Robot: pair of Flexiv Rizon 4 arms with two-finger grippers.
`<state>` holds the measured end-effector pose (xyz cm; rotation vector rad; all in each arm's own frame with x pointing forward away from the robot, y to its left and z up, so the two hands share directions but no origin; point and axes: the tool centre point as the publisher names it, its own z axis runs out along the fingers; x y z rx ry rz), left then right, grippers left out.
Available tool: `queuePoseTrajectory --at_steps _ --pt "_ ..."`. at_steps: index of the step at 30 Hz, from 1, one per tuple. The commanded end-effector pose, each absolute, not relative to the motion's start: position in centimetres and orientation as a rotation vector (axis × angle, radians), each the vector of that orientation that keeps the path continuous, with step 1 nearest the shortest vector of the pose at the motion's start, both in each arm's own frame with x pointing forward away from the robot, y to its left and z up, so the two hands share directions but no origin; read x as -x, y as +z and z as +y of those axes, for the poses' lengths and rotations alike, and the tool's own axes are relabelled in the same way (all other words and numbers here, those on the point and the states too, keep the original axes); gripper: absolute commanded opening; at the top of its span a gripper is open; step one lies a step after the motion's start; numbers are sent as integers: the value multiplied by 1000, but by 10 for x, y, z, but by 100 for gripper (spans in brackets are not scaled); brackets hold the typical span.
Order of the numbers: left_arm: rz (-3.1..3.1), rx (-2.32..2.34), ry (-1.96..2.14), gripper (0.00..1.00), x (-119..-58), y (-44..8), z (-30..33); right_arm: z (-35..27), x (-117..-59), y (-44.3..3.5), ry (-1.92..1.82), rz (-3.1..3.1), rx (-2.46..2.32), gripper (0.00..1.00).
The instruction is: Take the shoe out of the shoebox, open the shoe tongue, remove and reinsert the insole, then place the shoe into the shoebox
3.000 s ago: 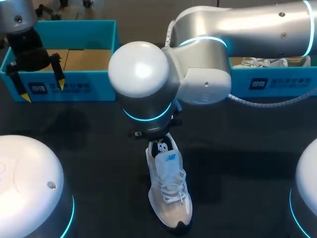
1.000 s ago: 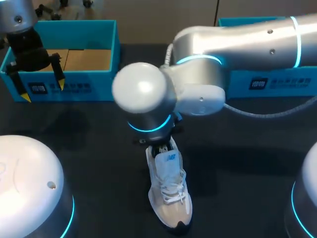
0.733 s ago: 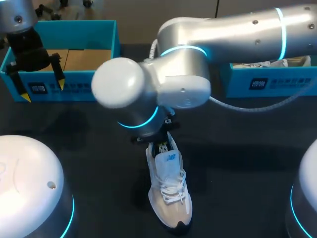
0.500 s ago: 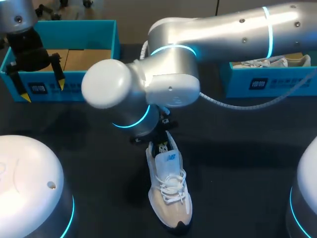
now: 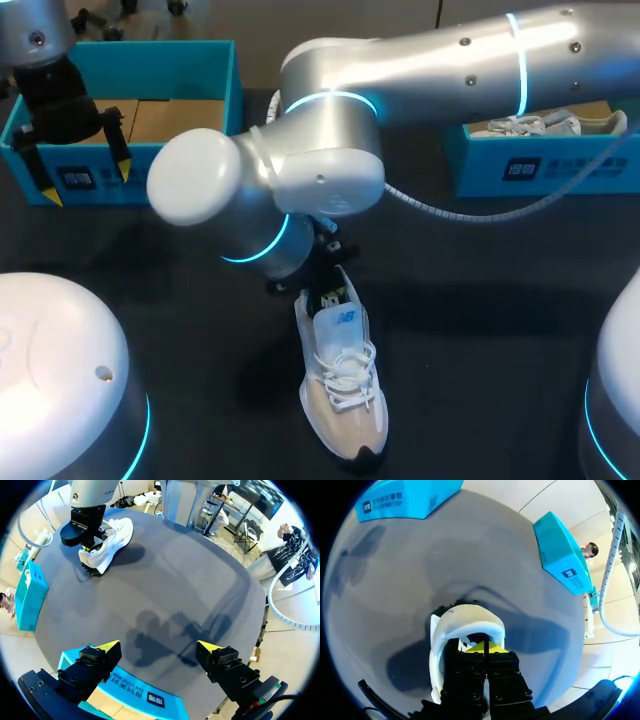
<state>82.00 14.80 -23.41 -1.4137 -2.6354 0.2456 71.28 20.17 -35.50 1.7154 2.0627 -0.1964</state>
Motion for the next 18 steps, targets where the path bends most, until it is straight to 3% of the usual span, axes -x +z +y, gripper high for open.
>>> queuePoseTrajectory --at_steps 1,18 --pt "-2637 1416 241 100 -819 -234 148 201 -716 -359 -225 2063 -1705 0" --pt "-2637 1416 241 100 -819 -234 148 189 -726 -379 -223 2094 -1715 0"
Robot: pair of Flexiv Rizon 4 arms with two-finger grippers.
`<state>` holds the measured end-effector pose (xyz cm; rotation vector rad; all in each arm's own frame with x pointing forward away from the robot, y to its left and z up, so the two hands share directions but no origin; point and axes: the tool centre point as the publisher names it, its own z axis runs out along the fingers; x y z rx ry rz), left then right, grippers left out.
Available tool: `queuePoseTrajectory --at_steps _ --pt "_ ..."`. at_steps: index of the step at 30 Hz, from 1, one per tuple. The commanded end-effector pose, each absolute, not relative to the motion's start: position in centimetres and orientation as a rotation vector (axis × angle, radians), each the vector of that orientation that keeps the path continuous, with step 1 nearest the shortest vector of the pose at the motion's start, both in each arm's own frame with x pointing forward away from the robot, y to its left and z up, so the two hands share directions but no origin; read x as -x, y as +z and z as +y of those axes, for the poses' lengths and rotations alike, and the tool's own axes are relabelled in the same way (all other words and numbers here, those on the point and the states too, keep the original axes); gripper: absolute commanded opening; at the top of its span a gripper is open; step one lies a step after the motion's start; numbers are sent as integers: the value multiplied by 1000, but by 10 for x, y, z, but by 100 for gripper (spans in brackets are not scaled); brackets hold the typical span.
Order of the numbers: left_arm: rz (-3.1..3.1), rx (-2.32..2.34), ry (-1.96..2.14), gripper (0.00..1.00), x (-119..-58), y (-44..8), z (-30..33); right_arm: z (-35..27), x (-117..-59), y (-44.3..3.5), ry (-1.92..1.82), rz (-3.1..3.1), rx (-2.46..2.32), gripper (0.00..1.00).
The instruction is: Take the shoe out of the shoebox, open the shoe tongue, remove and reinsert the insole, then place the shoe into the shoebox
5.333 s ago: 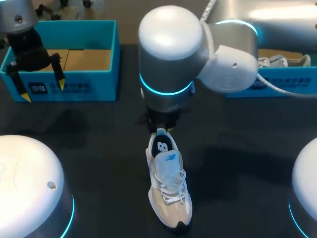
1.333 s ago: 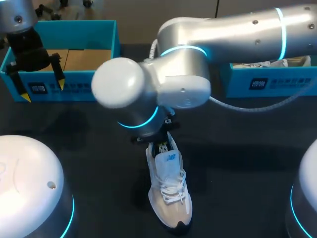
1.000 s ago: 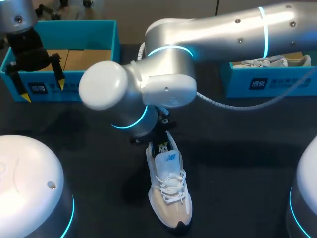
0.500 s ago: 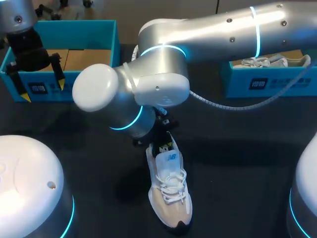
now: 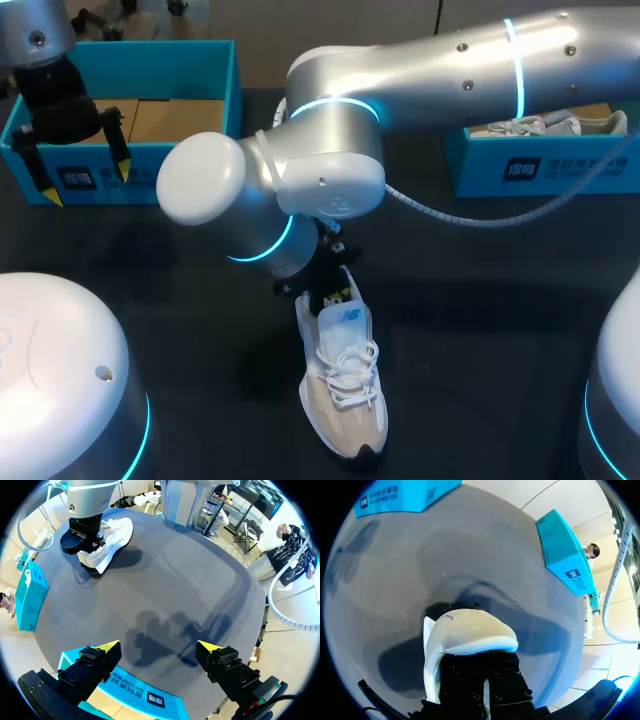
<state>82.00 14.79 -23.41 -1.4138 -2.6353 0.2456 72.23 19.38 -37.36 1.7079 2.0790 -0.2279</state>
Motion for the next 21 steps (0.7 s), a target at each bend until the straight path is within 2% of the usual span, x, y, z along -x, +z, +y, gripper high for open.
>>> queuePoseTrajectory --at_steps 1,15,21 --pt "-2637 1416 241 100 -819 -234 148 189 -726 -380 -224 2097 -1716 0" --pt "-2637 1416 241 100 -819 -234 148 191 -731 -401 -183 2188 -1761 0" --pt "-2637 1416 241 100 -819 -234 148 201 -725 -389 -176 2177 -1732 0"
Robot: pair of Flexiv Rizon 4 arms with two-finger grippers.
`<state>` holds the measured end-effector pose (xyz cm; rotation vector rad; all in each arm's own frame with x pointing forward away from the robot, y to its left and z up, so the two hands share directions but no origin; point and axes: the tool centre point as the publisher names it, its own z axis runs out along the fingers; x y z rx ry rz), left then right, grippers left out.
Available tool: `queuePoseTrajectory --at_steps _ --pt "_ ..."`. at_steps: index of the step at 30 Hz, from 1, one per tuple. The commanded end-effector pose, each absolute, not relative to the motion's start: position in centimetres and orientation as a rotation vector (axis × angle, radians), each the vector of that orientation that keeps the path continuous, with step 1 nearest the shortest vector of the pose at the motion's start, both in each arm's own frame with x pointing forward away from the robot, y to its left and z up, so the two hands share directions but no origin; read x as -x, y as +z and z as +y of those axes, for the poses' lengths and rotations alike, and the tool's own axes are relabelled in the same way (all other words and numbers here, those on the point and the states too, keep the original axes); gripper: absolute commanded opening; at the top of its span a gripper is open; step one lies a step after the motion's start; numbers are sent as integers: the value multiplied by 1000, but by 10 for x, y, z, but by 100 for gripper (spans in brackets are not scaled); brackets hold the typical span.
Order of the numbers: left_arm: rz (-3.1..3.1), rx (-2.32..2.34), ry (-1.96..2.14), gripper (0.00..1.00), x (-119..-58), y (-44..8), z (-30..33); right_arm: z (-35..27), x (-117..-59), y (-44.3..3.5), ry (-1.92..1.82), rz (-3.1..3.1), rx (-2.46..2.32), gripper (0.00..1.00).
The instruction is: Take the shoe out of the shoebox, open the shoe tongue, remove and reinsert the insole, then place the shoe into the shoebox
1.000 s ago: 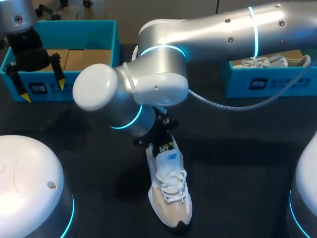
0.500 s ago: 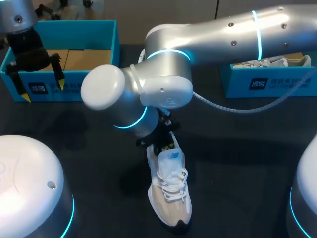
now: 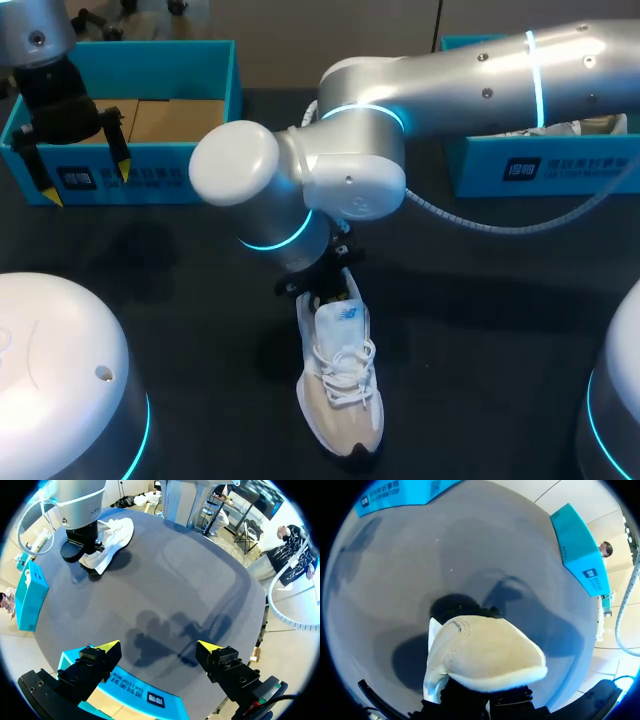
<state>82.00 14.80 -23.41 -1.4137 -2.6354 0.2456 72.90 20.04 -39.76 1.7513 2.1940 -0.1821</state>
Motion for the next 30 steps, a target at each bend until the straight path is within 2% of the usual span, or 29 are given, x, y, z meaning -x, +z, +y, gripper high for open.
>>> queuePoseTrajectory --at_steps 1,10,30 --pt "-2637 1416 241 100 -819 -234 148 202 -723 -384 -177 2164 -1724 0" --pt "-2637 1416 241 100 -819 -234 148 201 -720 -357 -215 2103 -1662 0" --pt "-2637 1416 241 100 -819 -234 148 186 -725 -383 -380 2067 -1660 0"
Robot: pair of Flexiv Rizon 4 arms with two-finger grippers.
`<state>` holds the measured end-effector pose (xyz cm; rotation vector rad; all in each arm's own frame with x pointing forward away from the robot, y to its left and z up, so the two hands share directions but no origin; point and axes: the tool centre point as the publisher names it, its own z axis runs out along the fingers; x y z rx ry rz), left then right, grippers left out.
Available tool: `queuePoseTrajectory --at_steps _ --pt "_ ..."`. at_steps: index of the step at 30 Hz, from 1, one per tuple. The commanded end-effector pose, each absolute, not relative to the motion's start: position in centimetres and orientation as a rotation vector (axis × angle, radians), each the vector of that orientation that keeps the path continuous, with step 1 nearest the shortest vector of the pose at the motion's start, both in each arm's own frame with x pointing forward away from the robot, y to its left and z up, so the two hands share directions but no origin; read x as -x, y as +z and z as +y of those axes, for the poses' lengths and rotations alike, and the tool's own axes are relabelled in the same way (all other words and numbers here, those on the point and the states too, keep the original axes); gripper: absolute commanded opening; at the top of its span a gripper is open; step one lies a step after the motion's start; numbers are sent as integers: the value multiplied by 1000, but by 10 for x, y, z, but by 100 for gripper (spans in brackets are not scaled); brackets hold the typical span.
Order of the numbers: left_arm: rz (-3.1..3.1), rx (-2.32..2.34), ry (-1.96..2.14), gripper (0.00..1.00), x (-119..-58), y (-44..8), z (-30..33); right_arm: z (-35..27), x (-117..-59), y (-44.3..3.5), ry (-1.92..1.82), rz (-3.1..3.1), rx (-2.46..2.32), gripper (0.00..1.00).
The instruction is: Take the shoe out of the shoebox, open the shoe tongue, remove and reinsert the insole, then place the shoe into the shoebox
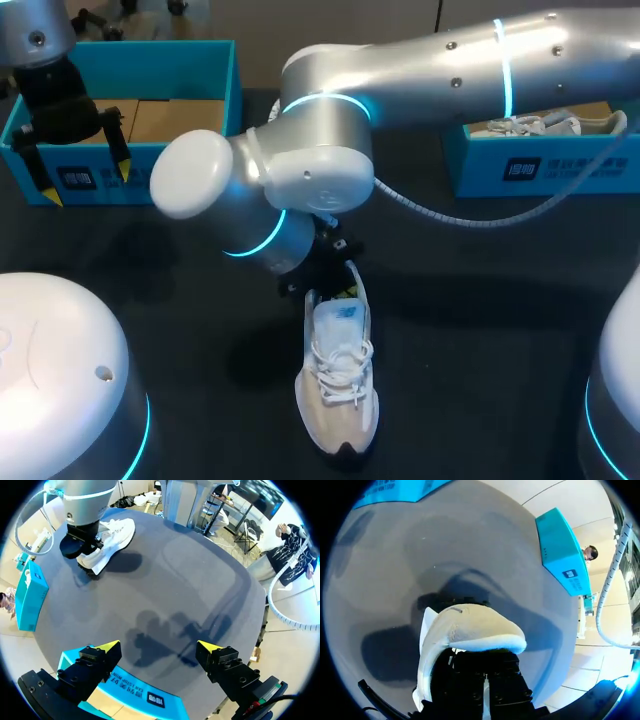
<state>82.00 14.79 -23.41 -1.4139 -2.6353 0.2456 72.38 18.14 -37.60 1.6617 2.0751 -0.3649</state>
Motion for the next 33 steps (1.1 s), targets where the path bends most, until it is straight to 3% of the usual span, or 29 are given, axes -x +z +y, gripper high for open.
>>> queuePoseTrajectory --at_steps 1,11,23,33 --pt "-2637 1416 241 100 -819 -234 148 186 -724 -385 -379 2068 -1661 0" --pt "-2637 1416 241 100 -819 -234 148 192 -719 -399 -355 2099 -1707 0" --pt "-2637 1416 241 100 -819 -234 148 198 -707 -364 -233 2090 -1691 0" --pt "-2637 1416 241 100 -819 -234 148 188 -710 -370 -234 2095 -1703 0"
